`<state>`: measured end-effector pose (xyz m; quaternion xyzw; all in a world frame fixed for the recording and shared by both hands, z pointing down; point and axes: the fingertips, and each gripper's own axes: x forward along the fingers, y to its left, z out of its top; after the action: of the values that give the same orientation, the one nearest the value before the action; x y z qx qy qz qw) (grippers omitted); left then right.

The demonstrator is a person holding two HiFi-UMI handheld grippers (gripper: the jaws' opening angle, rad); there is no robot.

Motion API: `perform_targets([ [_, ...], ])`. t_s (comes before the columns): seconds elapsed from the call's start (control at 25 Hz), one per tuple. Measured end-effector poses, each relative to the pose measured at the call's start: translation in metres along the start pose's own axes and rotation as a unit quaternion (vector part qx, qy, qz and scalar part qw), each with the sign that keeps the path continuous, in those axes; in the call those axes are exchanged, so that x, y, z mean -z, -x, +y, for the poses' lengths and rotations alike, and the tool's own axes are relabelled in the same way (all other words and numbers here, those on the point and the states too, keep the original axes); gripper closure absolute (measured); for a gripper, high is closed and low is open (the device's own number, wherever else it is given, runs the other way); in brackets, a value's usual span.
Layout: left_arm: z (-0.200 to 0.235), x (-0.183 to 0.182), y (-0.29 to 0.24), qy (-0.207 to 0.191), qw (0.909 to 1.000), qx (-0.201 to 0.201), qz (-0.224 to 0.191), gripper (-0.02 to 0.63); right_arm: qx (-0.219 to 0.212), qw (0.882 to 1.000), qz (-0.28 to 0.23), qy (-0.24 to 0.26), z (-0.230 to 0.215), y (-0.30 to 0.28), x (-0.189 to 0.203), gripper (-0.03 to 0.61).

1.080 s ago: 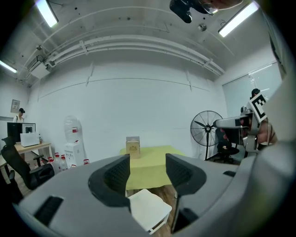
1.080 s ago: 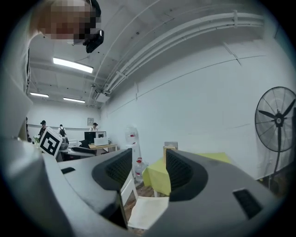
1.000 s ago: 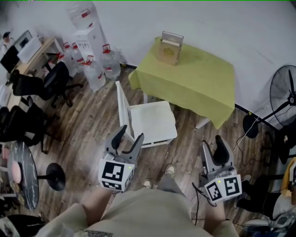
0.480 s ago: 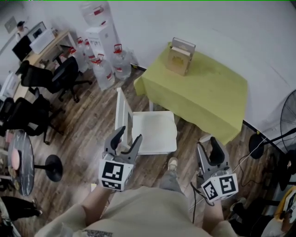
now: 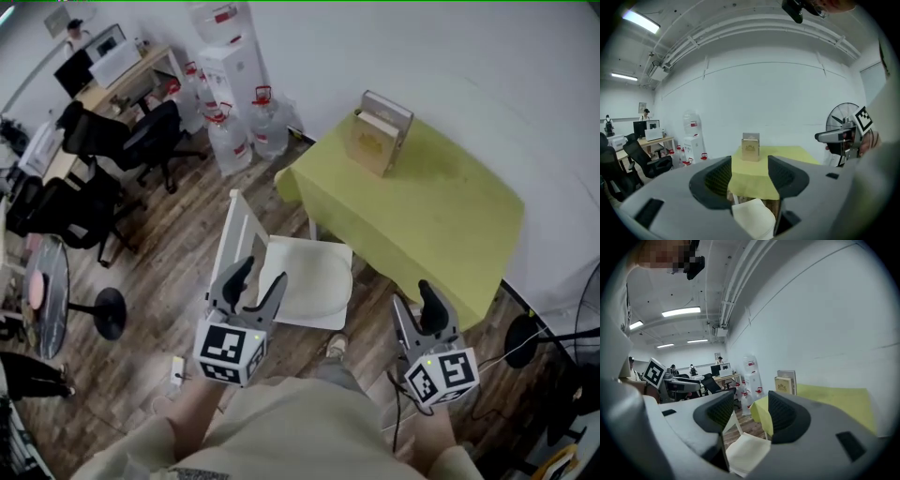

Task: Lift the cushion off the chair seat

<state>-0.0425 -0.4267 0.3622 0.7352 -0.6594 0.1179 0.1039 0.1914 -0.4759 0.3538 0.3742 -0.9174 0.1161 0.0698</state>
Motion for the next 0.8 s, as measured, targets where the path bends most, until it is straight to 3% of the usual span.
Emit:
perform_targets([
  [0.36,-0.003,0.005,-0.049,0.015,0.9982,-0.049,0.030,0.362,-0.055,0.997,0.049,0.001,-0.051,-0.061,0.014,0.334],
  [0.56,0.017,0.026,-0.071,0.029,0.9952,-0.082,0.045,0.362,-0.070,0.995,0.069,-0.028,-0.063,-0.091,0.033,0.334],
  [0.8,0.041,0.060,-0.099,0.046,0.9923,-0.079,0.084,0.350,-0.074,0.991,0.102,-0.046,-0.071,-0.130,0.061,0.334],
])
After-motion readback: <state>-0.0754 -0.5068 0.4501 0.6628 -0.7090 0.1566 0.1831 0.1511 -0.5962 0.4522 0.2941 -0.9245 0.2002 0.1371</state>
